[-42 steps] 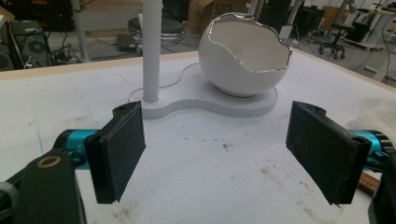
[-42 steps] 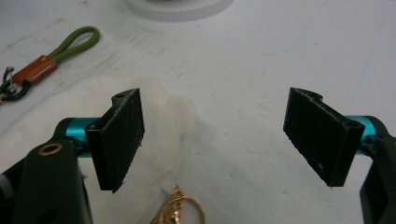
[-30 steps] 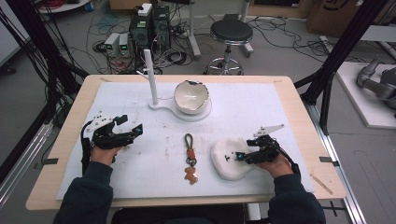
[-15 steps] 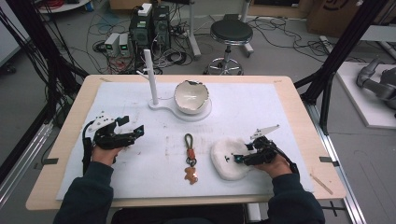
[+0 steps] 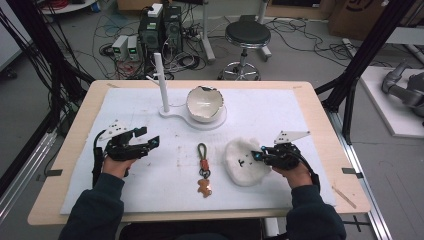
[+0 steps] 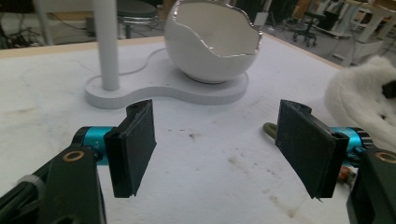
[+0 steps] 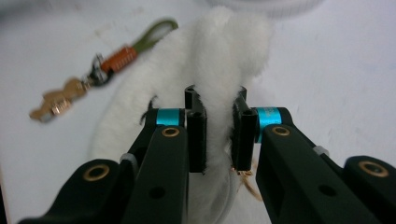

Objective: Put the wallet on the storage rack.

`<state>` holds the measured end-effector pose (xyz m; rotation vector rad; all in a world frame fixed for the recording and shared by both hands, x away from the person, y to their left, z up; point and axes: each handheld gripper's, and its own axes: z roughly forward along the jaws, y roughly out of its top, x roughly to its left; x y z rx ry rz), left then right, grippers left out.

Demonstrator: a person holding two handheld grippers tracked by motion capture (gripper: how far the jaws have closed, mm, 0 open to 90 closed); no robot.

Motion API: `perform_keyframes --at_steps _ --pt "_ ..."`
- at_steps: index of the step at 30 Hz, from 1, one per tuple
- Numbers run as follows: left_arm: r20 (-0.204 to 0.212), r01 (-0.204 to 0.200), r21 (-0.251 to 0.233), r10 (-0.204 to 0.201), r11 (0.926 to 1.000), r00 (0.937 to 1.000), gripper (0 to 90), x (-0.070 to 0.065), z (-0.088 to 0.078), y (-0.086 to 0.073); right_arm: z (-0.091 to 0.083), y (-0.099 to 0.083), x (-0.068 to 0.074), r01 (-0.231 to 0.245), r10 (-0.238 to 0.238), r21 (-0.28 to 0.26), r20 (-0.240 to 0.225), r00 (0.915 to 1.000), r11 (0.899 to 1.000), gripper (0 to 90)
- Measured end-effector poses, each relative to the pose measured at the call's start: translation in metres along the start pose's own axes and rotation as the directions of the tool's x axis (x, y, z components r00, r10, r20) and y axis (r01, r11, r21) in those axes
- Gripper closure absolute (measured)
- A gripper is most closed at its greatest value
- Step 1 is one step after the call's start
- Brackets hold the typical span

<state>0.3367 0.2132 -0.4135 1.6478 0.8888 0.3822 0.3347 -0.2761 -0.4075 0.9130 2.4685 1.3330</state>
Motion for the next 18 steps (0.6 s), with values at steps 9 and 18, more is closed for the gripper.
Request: perform_keyframes --at_steps 9,18 --pt "0.167 -0.038 0.030 0.032 0.9988 0.9854 28.6 -0.033 0.028 0.003 0.005 0.021 0.017 0.082 -0.089 -0.131 -0.049 0.9949 0.988 81.0" --pt "0.327 -0.078 0.103 0.040 0.9917 0.9442 25.6 -0.067 0.060 0.005 0.027 0.037 0.041 0.172 -0.192 -0.131 -0.163 0.9677 0.976 80.8"
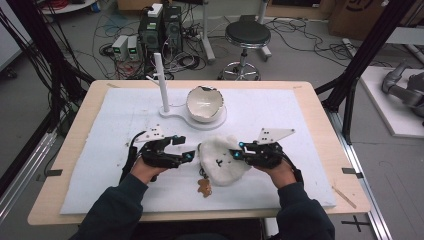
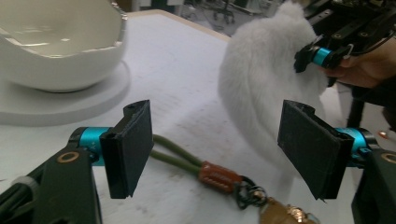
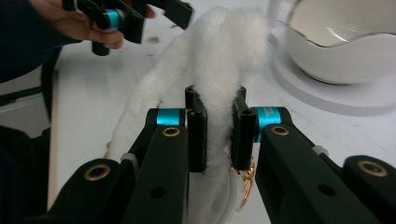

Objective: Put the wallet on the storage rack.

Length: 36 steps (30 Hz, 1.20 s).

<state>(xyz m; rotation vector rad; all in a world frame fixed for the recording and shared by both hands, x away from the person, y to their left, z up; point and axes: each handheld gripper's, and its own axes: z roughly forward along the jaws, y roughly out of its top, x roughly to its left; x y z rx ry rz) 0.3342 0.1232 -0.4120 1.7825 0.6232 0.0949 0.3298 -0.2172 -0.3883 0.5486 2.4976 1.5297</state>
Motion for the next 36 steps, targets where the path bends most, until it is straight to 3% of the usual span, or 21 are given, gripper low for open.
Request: perform_keyframes --at_steps 3,5,7,8,11,13,15,20,22,23,25,26,27,28,29,30,31,32,34,36 --pt "0.017 -0.001 0.017 0.001 0.9998 0.9998 25.8 -0.003 0.007 0.000 0.008 0.003 0.005 0.023 -0.023 0.015 -0.027 0.9994 1.000 80.7" --pt "0.049 -0.007 0.050 0.005 0.9987 0.9988 30.6 -0.006 0.012 -0.002 0.011 0.004 0.007 0.026 -0.025 0.020 -0.041 0.9988 0.999 80.7" --pt "0.062 -0.014 0.061 0.011 0.9981 0.9980 43.9 -0.007 0.014 -0.002 0.012 0.004 0.007 0.029 -0.028 0.020 -0.044 0.9986 0.999 80.7" --pt "0.070 -0.040 0.093 0.034 0.9949 0.9970 58.4 -0.009 0.015 -0.003 0.014 0.004 0.008 0.033 -0.031 0.024 -0.049 0.9983 0.999 80.6" --pt "0.070 -0.049 0.109 0.041 0.9928 0.9967 73.0 -0.011 0.015 -0.003 0.015 0.003 0.007 0.027 -0.026 0.045 -0.032 0.9992 0.999 80.5" --pt "0.059 -0.049 0.070 0.045 0.9964 0.9973 76.0 -0.012 0.012 -0.001 0.015 0.003 0.006 0.014 -0.014 0.034 -0.011 0.9998 0.999 76.7" --pt "0.027 -0.054 0.027 0.054 0.9981 0.9982 77.3 -0.011 0.006 0.001 0.014 0.002 0.004 -0.025 0.025 0.010 0.025 0.9994 1.000 65.7" --pt "-0.027 -0.047 -0.085 0.044 0.9953 0.9986 78.2 -0.008 -0.005 0.005 0.007 -0.002 -0.001 -0.099 0.106 -0.065 0.111 0.9882 0.993 45.5" --pt "-0.045 -0.050 -0.130 0.044 0.9903 0.9980 78.2 -0.007 -0.009 0.006 0.008 -0.005 -0.003 -0.127 0.134 -0.062 0.126 0.9830 0.990 40.8" --pt "-0.045 -0.050 -0.130 0.044 0.9903 0.9980 78.3 -0.007 -0.009 0.006 0.008 -0.005 -0.003 -0.127 0.134 -0.062 0.126 0.9830 0.990 40.8" --pt "-0.053 -0.049 -0.201 0.039 0.9783 0.9978 78.2 -0.006 -0.014 0.007 0.013 -0.009 -0.006 -0.189 0.193 -0.046 0.092 0.9769 0.981 35.0" --pt "-0.053 -0.049 -0.201 0.039 0.9783 0.9978 78.2 -0.006 -0.014 0.007 0.016 -0.011 -0.007 -0.206 0.209 -0.043 0.075 0.9751 0.978 33.6" --pt "-0.045 -0.037 -0.245 0.027 0.9688 0.9986 78.2 -0.005 -0.017 0.008 0.019 -0.011 -0.006 -0.222 0.224 -0.034 0.056 0.9730 0.974 32.0" --pt "-0.041 -0.033 -0.265 0.023 0.9636 0.9989 78.2 -0.006 -0.017 0.008 0.022 -0.012 -0.006 -0.229 0.230 -0.030 0.031 0.9727 0.973 32.0" --pt "-0.041 -0.033 -0.265 0.023 0.9636 0.9989 78.2 -0.006 -0.017 0.008 0.022 -0.012 -0.006 -0.229 0.230 -0.030 0.031 0.9727 0.973 32.0" --pt "-0.030 -0.026 -0.287 0.018 0.9575 0.9994 78.2 -0.006 -0.017 0.008 0.028 -0.013 -0.004 -0.251 0.251 -0.011 -0.019 0.9679 0.968 32.5" --pt "-0.033 -0.032 -0.285 0.023 0.9580 0.9992 78.1 -0.007 -0.017 0.008 0.031 -0.014 -0.003 -0.256 0.256 0.004 -0.047 0.9656 0.967 38.8" --pt "-0.038 -0.036 -0.276 0.026 0.9605 0.9989 77.9 -0.007 -0.016 0.008 0.033 -0.013 -0.002 -0.231 0.231 0.013 -0.076 0.9699 0.973 56.2" --pt "-0.047 -0.032 -0.256 0.021 0.9661 0.9987 77.5 -0.005 -0.015 0.005 0.030 -0.010 0.002 -0.179 0.180 0.011 -0.060 0.9819 0.984 68.8" --pt "-0.048 -0.016 -0.209 0.006 0.9778 0.9988 76.7 -0.002 -0.013 0.003 0.023 -0.009 0.000 -0.183 0.182 -0.023 -0.046 0.9823 0.983 73.6"
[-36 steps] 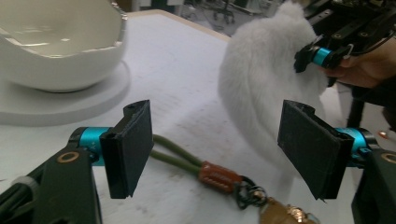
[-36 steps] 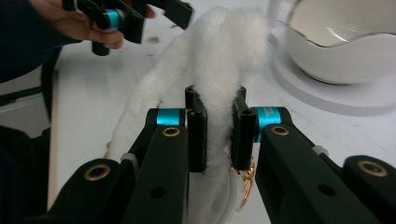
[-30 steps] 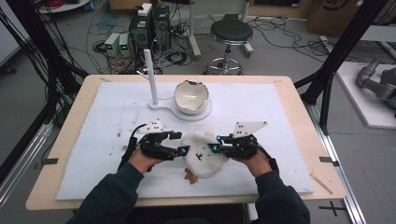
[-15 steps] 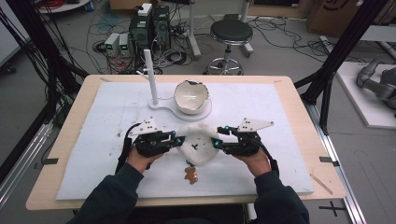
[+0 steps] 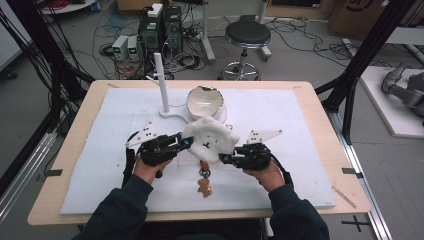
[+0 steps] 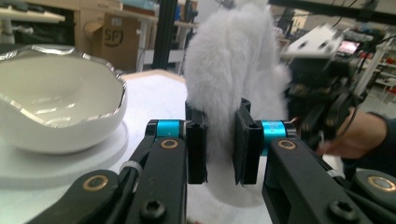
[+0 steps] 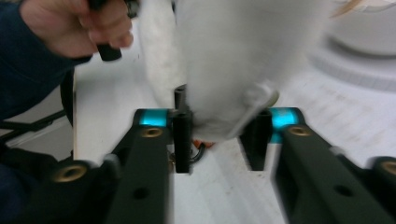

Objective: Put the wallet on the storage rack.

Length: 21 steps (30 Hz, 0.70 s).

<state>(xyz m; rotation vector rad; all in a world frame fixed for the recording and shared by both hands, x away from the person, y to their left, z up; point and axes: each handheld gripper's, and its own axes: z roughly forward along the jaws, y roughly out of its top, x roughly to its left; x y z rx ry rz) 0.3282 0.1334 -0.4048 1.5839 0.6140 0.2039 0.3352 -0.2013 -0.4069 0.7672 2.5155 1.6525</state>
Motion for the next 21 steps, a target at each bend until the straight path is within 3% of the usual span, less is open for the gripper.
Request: perform_keyframes --at_steps 2,3,4,6,7,8,10,11,13,14,15,18,21 --pt "0.007 0.009 0.049 -0.010 0.9988 0.9999 76.3 0.000 0.004 -0.004 -0.007 0.001 -0.003 -0.012 0.013 -0.048 0.033 0.9994 0.999 75.2" --pt "0.007 0.009 0.049 -0.010 0.9988 0.9999 76.0 0.000 0.004 -0.004 -0.007 0.001 -0.003 -0.012 0.013 -0.048 0.033 0.9994 0.999 75.2" --pt "0.020 0.013 0.113 -0.015 0.9935 0.9997 75.6 -0.002 0.010 -0.009 -0.013 0.002 -0.005 -0.010 0.015 -0.082 0.070 0.9974 0.997 75.8" --pt "0.030 0.016 0.169 -0.021 0.9855 0.9993 74.3 -0.004 0.015 -0.013 -0.017 0.002 -0.006 -0.018 0.028 -0.112 0.084 0.9961 0.994 76.2" --pt "0.036 0.017 0.215 -0.025 0.9765 0.9990 72.9 -0.004 0.019 -0.016 -0.018 0.003 -0.006 -0.012 0.023 -0.119 0.094 0.9953 0.993 76.3" --pt "0.036 0.017 0.215 -0.025 0.9765 0.9990 70.9 -0.004 0.019 -0.016 -0.018 0.003 -0.006 -0.012 0.023 -0.119 0.094 0.9953 0.993 76.3" --pt "0.029 -0.023 0.267 0.016 0.9634 0.9994 64.9 -0.006 0.021 -0.018 -0.021 0.004 -0.006 0.015 -0.002 -0.104 0.124 0.9922 0.994 76.9" --pt "0.011 -0.024 0.278 0.022 0.9602 0.9997 56.9 -0.006 0.021 -0.018 -0.022 0.005 -0.007 0.024 -0.012 -0.092 0.127 0.9918 0.995 77.1" --pt "-0.013 -0.006 0.276 0.010 0.9612 0.9999 45.7 -0.004 0.020 -0.017 -0.025 0.006 -0.007 0.040 -0.029 -0.074 0.143 0.9893 0.996 77.3" --pt "-0.028 -0.010 0.236 0.018 0.9717 0.9994 44.2 -0.002 0.014 -0.012 -0.026 0.006 -0.007 0.051 -0.042 -0.052 0.152 0.9874 0.997 77.4" --pt "-0.028 -0.010 0.236 0.018 0.9717 0.9994 43.1 -0.002 0.014 -0.012 -0.028 0.006 -0.007 0.056 -0.048 -0.045 0.151 0.9873 0.997 77.5" --pt "-0.053 -0.042 0.128 0.049 0.9909 0.9974 40.8 0.002 0.002 0.002 -0.028 0.006 -0.008 0.064 -0.061 -0.015 0.115 0.9915 0.998 77.5" --pt "-0.028 -0.041 0.101 0.044 0.9940 0.9986 41.2 0.004 -0.001 0.005 -0.022 0.006 -0.004 0.091 -0.092 0.014 0.050 0.9946 0.996 77.5"
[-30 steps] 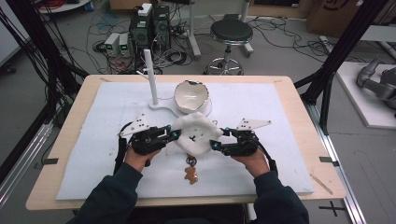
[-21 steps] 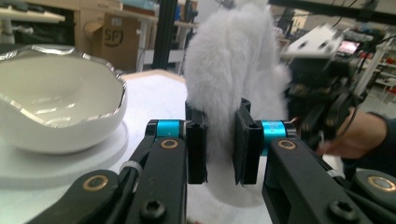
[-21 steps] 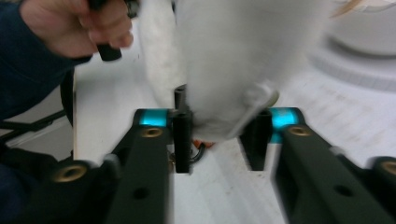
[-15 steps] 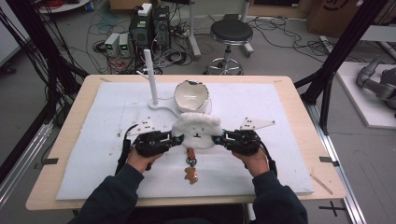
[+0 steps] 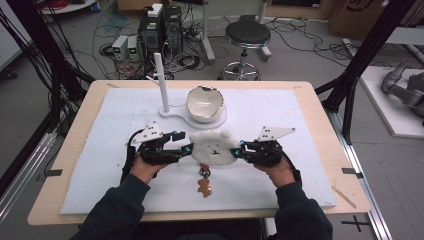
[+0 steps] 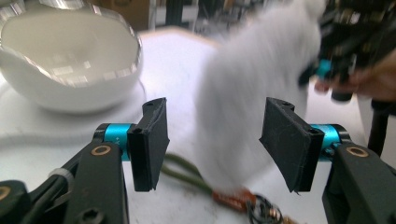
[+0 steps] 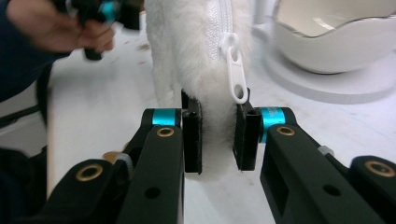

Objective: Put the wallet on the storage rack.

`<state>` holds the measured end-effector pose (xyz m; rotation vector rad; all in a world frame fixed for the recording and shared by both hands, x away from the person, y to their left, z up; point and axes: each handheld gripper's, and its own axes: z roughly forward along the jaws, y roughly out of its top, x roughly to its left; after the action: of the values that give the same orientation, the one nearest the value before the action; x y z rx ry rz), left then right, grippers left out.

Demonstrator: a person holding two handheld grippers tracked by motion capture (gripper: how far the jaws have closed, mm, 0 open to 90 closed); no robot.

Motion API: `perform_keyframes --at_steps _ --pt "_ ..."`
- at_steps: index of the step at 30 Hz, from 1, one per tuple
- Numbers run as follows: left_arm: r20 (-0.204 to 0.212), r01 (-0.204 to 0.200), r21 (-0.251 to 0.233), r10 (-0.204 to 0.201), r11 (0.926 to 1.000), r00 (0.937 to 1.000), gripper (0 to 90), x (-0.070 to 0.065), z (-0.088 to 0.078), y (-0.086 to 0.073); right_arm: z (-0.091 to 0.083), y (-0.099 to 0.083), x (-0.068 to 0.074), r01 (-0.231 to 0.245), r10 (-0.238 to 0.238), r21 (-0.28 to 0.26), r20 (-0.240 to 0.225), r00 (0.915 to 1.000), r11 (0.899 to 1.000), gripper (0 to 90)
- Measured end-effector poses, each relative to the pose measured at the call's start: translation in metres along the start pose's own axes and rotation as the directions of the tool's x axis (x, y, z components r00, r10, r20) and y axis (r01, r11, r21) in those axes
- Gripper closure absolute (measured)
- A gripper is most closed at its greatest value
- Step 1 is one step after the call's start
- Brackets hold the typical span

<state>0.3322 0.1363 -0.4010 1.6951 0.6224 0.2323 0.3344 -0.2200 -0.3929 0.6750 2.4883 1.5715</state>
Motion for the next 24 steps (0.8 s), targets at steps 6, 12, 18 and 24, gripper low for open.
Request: perform_keyframes --at_steps 6,12,18,24 --pt "0.078 -0.018 0.041 0.014 0.9990 0.9969 80.6 -0.006 0.004 -0.004 0.003 0.002 0.003 -0.007 0.007 -0.022 0.010 0.9999 1.000 73.5" --pt "0.084 0.013 -0.085 -0.006 0.9963 0.9965 81.5 -0.004 -0.004 -0.002 0.001 -0.004 -0.006 -0.134 0.144 -0.112 0.081 0.9863 0.985 40.4" --pt "0.058 0.020 -0.002 -0.020 0.9998 0.9981 80.7 -0.004 0.003 -0.008 0.007 0.001 0.001 -0.068 0.074 -0.101 0.056 0.9957 0.993 72.0" --pt "0.017 0.003 0.097 -0.005 0.9952 0.9998 74.4 -0.005 0.010 -0.014 0.001 0.007 0.004 0.003 0.011 -0.110 0.128 0.9917 0.994 76.2"
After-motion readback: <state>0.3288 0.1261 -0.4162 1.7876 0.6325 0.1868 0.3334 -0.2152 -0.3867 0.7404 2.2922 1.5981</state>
